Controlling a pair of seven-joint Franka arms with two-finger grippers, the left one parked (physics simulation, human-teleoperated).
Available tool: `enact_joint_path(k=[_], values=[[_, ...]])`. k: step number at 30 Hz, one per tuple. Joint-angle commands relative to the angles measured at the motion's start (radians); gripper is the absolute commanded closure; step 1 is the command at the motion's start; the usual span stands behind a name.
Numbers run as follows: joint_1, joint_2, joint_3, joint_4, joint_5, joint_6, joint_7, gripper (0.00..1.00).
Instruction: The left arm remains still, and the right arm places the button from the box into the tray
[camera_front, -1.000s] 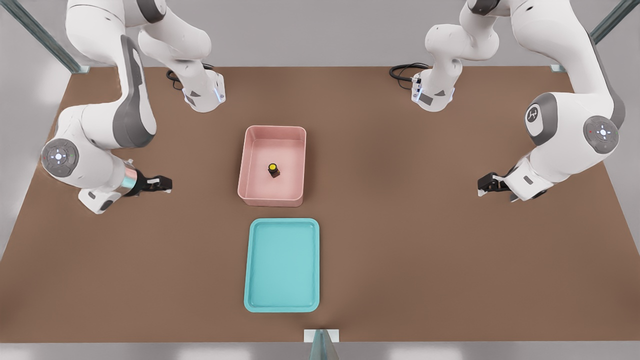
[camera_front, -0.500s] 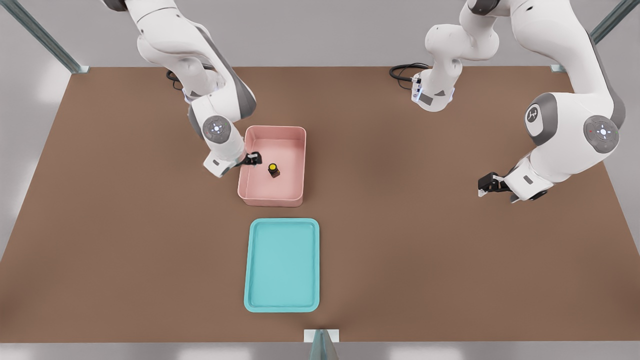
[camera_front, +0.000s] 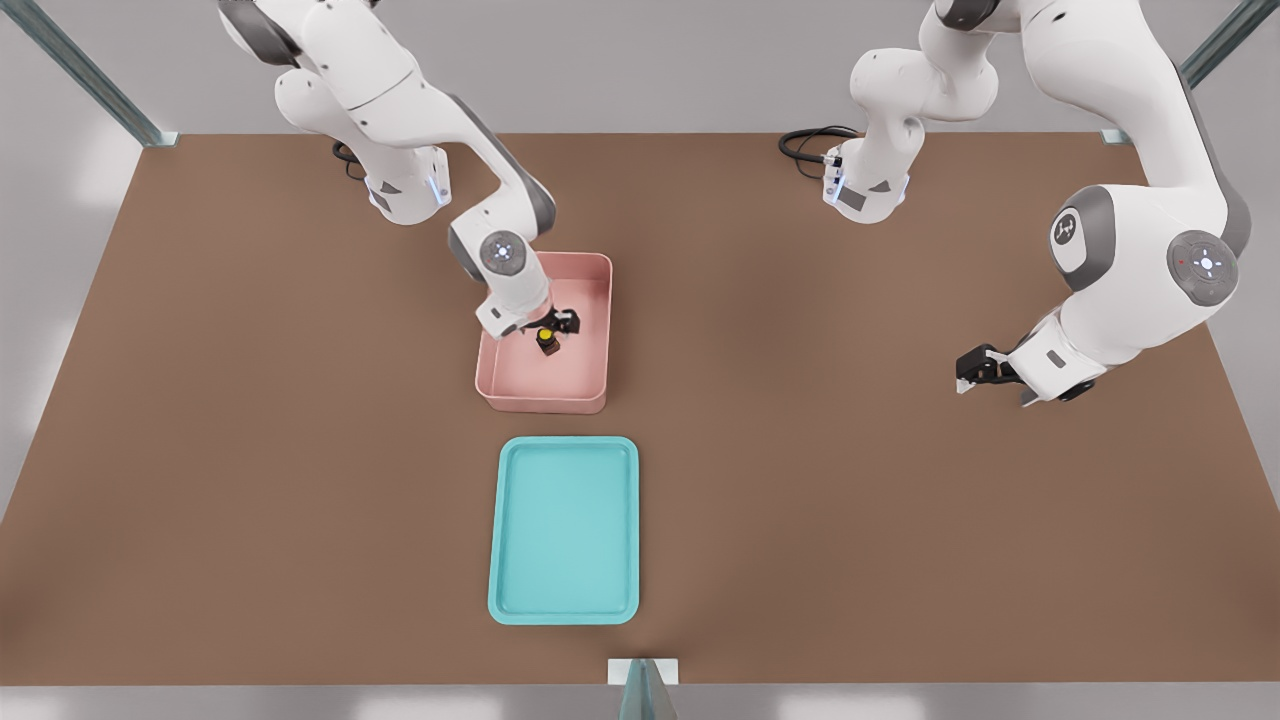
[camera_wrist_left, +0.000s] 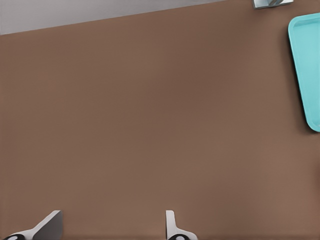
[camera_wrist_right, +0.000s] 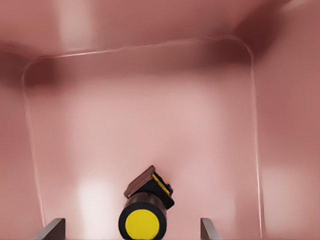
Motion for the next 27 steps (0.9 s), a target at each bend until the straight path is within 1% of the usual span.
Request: enact_joint_path(k=[1,5,13,14,16,18,21,24,27], values=[[0.001,0.019,0.0,0.0,-0.007,0.087,0.327,0.0],[0.001,0.046,0.0,-0.008,-0.01,0.103,0.326,0.0],[0.001,0.039,-0.001,-0.028,-0.012,0.114,0.326,0.0],[0.001,0.039,-0.001,-0.028,-0.01,0.114,0.326,0.05],[0.001,0.039,-0.001,-0.028,-0.012,0.114,0.326,0.21],[0.001,0.039,-0.001,-0.029,-0.012,0.113,0.324,0.34],[-0.002,0.038,-0.001,-0.032,-0.02,0.111,0.316,0.47],[-0.004,0.038,-0.003,-0.032,-0.02,0.108,0.315,0.53],[-0.005,0.0,-0.004,-0.031,-0.02,0.064,0.315,0.55]])
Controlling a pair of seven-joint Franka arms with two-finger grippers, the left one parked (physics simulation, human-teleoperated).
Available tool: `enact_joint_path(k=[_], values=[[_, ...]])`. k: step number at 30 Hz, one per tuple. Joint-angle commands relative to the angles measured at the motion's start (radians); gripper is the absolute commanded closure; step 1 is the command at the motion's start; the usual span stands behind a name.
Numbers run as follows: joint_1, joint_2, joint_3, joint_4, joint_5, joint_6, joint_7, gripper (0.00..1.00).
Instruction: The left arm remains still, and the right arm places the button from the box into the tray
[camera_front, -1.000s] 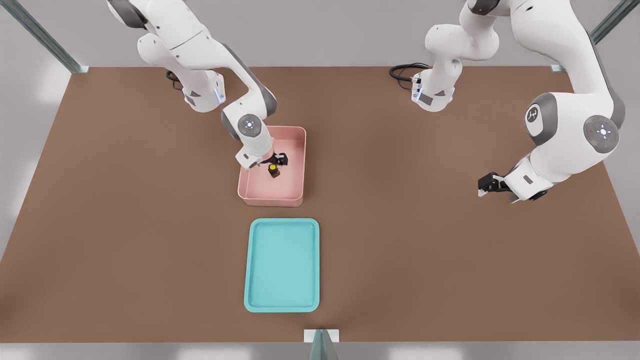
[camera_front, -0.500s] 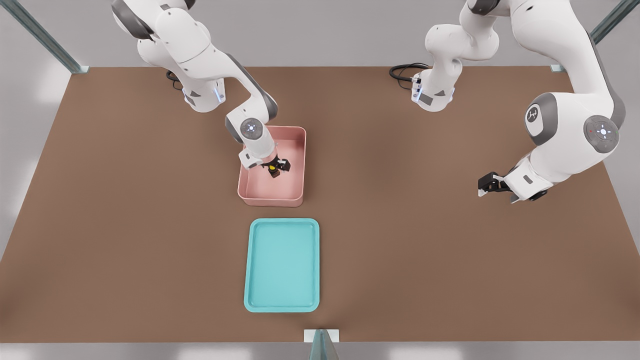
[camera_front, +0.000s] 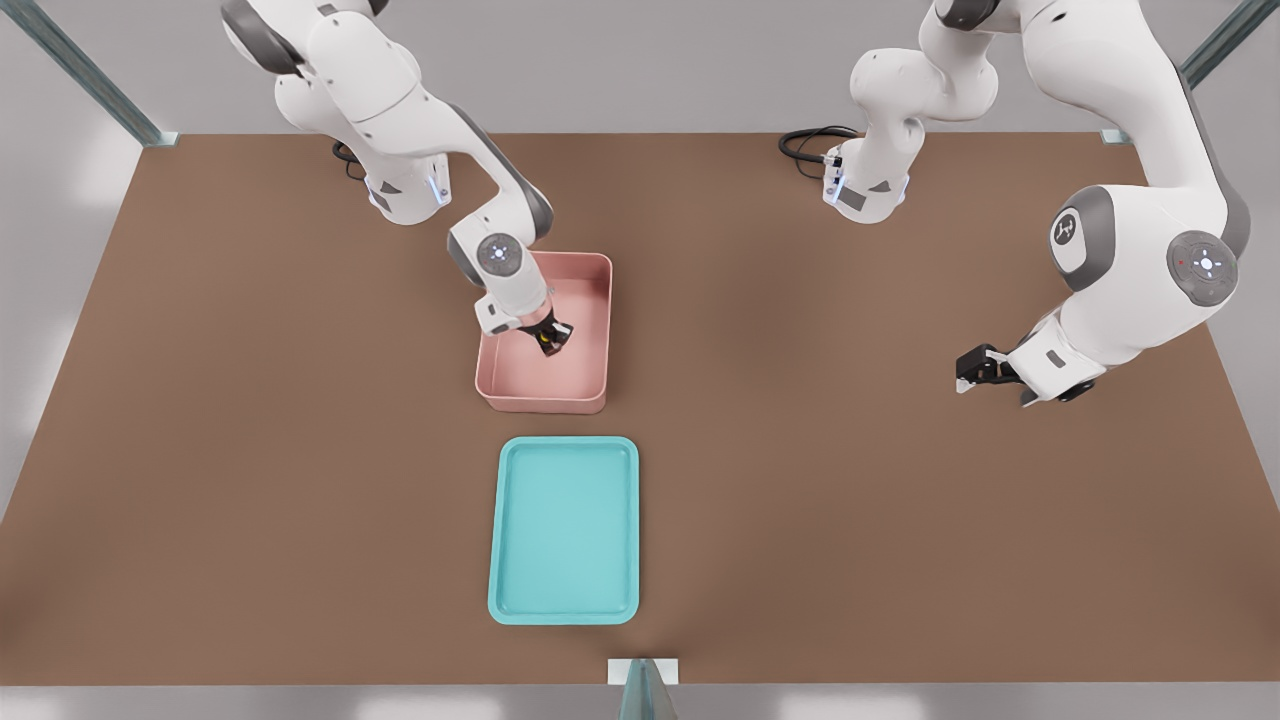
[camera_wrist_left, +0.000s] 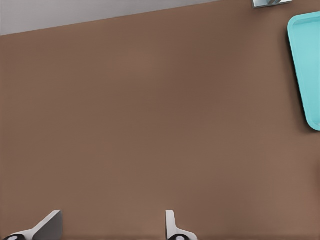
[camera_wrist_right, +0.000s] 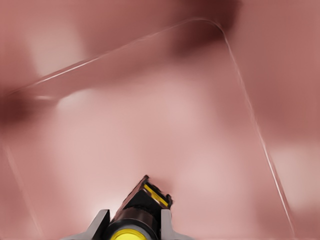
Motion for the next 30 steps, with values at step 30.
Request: enact_joint_path(k=[30], values=[[-0.01,0.704,-0.12,1.395,-0.168,-0.707,0.074,0.55]])
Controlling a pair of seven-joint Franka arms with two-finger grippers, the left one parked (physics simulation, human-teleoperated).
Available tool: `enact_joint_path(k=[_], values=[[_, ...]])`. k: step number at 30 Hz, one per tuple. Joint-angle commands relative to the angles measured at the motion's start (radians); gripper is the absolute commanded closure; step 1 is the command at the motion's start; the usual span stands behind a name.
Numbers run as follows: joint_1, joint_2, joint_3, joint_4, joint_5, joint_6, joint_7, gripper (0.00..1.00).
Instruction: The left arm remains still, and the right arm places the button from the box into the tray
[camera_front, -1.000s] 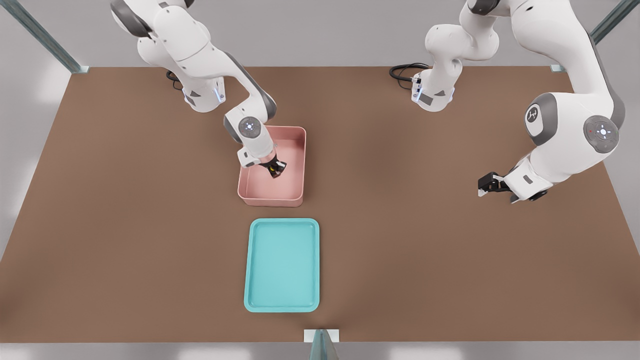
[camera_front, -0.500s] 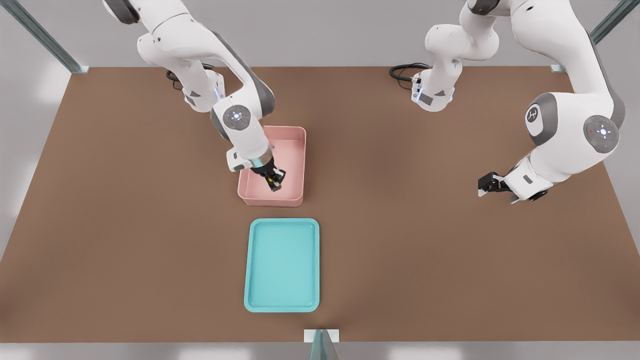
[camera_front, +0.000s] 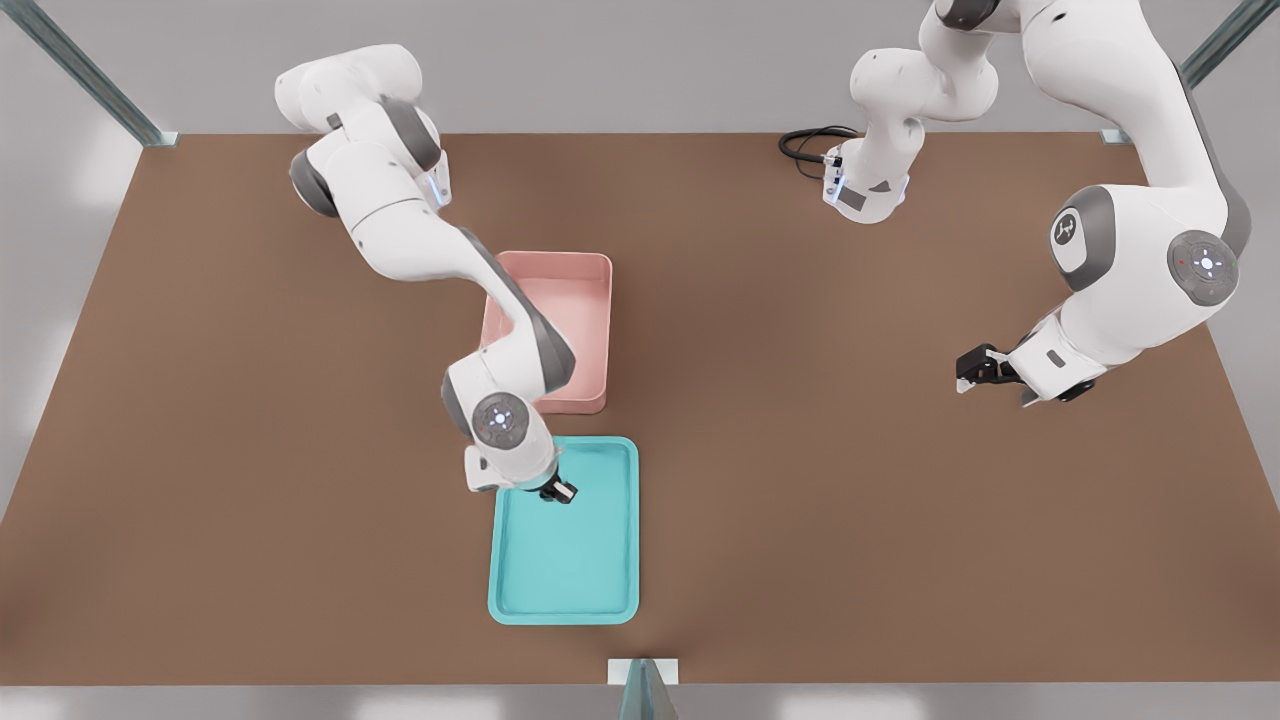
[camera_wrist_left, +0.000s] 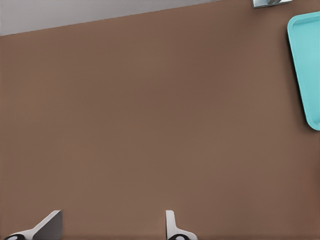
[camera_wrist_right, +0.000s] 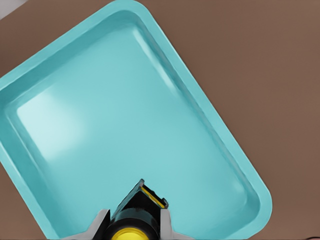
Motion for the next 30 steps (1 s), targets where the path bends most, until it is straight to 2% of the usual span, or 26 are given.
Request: enact_joint_path(k=[1,5,6,7,10,11,12,13,16,17,18,19,21,24,30], values=[[0.022,0.042,-0.031,0.039,-0.012,-0.022,0.02,0.55],[0.027,0.086,-0.052,0.077,-0.012,0.019,0.018,0.54],[0.027,0.088,-0.052,0.077,-0.012,0.019,0.015,0.45],[0.027,0.088,-0.054,0.077,-0.013,0.022,0.015,0.0],[0.027,0.083,-0.054,0.076,-0.013,0.021,0.009,0.0],[0.025,0.017,-0.06,0.073,-0.013,-0.036,0.002,0.0],[-0.018,-0.07,-0.046,0.073,-0.006,-0.203,-0.084,0.0],[-0.079,-0.179,-0.023,0.036,0.034,-0.252,-0.208,0.0],[-0.213,-0.461,-0.037,-0.372,0.131,-0.179,-0.638,0.0],[-0.197,-0.559,-0.144,-0.501,0.221,-0.165,-0.872,0.0],[-0.193,-0.688,-0.254,-0.64,0.228,-0.182,-1.077,0.0],[-0.217,-0.75,-0.345,-0.659,0.214,-0.307,-1.146,0.0],[-0.299,-0.75,-0.357,-0.614,0.226,-0.375,-1.232,0.0],[-0.286,-0.762,-0.348,-0.663,0.252,-0.315,-1.196,0.0],[-0.263,-0.735,-0.341,-0.605,0.246,-0.317,-1.144,0.0]])
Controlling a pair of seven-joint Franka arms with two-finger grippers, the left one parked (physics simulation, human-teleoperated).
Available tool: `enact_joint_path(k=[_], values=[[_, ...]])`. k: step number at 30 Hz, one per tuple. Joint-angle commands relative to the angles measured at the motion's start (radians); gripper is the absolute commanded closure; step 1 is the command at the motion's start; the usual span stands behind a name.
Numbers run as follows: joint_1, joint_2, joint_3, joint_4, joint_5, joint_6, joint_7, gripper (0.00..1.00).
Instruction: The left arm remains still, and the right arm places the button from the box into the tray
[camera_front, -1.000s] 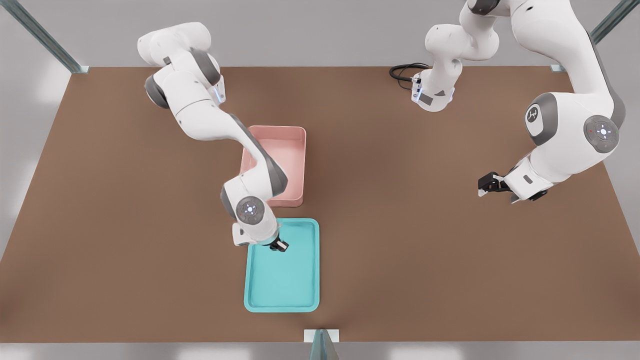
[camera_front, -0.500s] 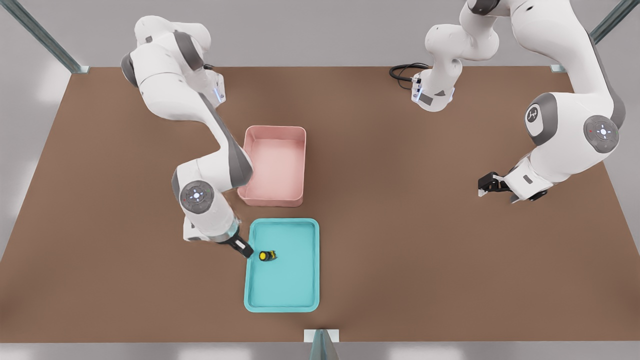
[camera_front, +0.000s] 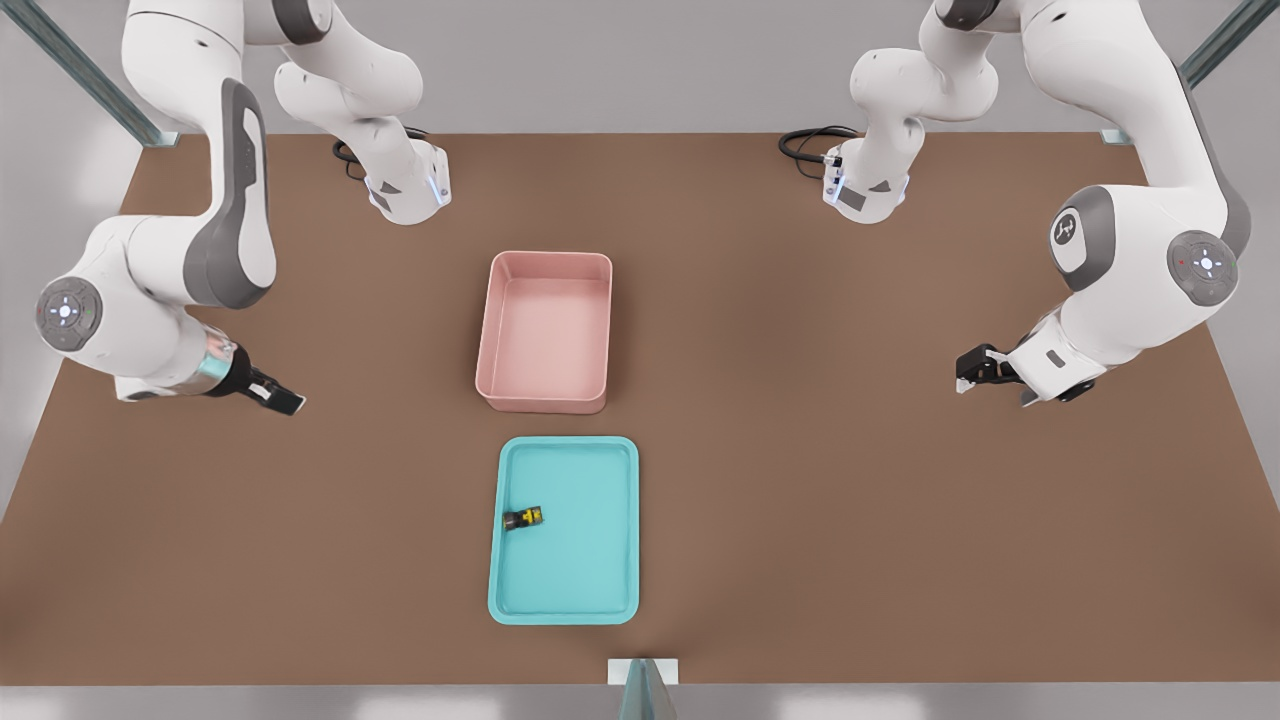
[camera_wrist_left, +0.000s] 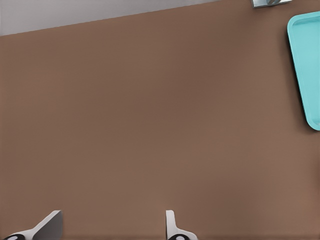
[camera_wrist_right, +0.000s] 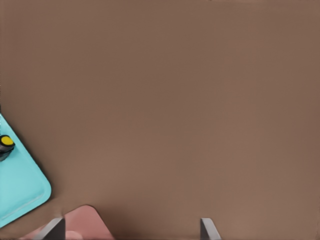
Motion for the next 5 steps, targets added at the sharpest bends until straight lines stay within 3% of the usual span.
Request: enact_joint_path(k=[1,5], values=[[-0.002,0.002,0.0,0.004,0.004,-0.018,-0.473,0.0],[-0.002,0.003,0.0,0.004,0.006,-0.021,-0.472,0.0]])
